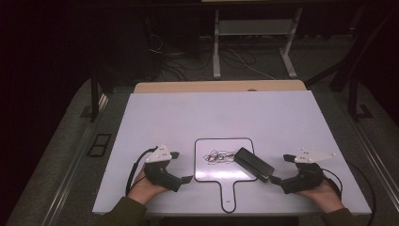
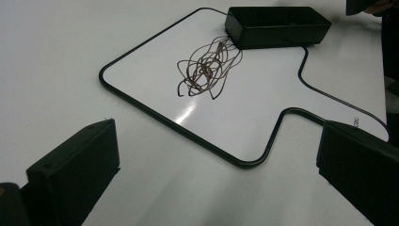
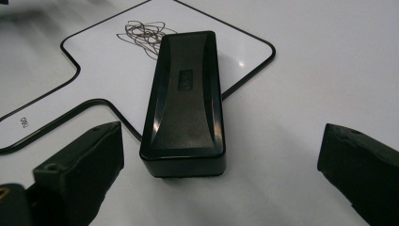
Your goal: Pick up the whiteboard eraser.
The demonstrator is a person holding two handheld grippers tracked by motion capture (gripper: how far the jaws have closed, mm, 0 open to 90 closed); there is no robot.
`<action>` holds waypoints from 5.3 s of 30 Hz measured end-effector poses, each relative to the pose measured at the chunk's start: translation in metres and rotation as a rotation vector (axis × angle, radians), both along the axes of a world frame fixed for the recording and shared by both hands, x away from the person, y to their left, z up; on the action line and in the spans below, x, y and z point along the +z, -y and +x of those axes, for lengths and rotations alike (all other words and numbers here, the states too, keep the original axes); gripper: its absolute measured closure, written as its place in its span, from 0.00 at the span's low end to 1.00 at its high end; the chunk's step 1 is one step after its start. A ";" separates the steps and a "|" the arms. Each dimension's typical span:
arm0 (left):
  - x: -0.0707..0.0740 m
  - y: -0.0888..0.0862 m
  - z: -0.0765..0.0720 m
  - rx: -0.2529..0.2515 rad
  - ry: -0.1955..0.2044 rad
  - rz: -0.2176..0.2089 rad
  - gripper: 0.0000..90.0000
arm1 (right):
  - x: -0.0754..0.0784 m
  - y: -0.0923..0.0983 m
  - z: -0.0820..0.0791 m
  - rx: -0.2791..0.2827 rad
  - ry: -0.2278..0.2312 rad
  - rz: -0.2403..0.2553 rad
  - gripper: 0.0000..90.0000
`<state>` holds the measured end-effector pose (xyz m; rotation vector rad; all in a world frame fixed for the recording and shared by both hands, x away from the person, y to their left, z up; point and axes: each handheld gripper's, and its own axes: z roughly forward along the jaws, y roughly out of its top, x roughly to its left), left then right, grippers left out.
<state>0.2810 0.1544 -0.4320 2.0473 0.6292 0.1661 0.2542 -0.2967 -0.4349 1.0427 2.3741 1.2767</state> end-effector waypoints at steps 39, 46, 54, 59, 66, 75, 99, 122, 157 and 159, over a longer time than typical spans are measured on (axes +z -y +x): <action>0.000 -0.001 0.000 0.002 -0.005 -0.005 0.00 | 0.011 -0.032 0.016 0.038 -0.034 -0.053 0.00; 0.000 0.000 0.001 -0.005 -0.007 0.001 0.00 | 0.012 -0.038 0.022 0.042 -0.048 -0.060 0.00; 0.000 0.000 0.000 -0.002 -0.006 -0.004 0.00 | 0.013 -0.051 0.032 0.061 -0.058 -0.088 0.00; 0.000 0.000 0.001 0.002 -0.007 -0.002 0.00 | 0.014 -0.056 0.037 0.069 -0.072 -0.092 0.05; -0.001 0.000 0.001 0.006 -0.008 -0.007 0.00 | 0.013 -0.067 0.045 0.076 -0.086 -0.119 0.05; -0.001 0.000 0.001 0.010 -0.008 -0.011 0.00 | 0.010 -0.073 0.054 0.075 -0.102 -0.155 0.09; -0.001 0.001 0.000 0.008 -0.009 -0.009 0.00 | 0.005 -0.079 0.049 0.078 -0.140 -0.235 0.28; -0.001 0.001 0.000 0.003 -0.006 -0.001 0.00 | 0.003 -0.084 0.048 0.082 -0.134 -0.272 0.41; 0.000 0.001 0.000 -0.001 0.000 0.000 0.00 | 0.005 -0.087 0.051 0.120 -0.136 -0.325 0.43; 0.000 0.001 0.000 0.001 -0.002 -0.001 0.00 | 0.005 -0.086 0.052 0.133 -0.144 -0.320 0.43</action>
